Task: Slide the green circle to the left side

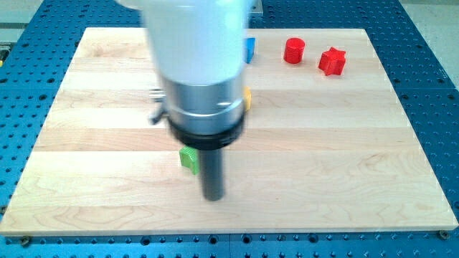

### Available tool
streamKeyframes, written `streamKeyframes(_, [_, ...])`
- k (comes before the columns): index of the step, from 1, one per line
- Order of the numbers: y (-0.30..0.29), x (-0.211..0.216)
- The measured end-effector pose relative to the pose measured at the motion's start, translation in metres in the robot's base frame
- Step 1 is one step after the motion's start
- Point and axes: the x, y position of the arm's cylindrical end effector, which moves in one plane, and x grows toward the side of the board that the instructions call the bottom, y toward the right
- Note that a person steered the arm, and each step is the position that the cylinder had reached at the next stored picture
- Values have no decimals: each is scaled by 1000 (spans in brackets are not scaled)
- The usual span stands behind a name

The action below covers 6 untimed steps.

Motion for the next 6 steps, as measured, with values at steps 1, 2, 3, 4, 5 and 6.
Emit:
streamKeyframes(1, [-7,-38])
streamKeyframes(2, [14,-51])
streamKeyframes(3, [-13,-93])
streamKeyframes(4, [-44,-101])
streamKeyframes(5, [3,-94])
streamKeyframes(6, [0,-48])
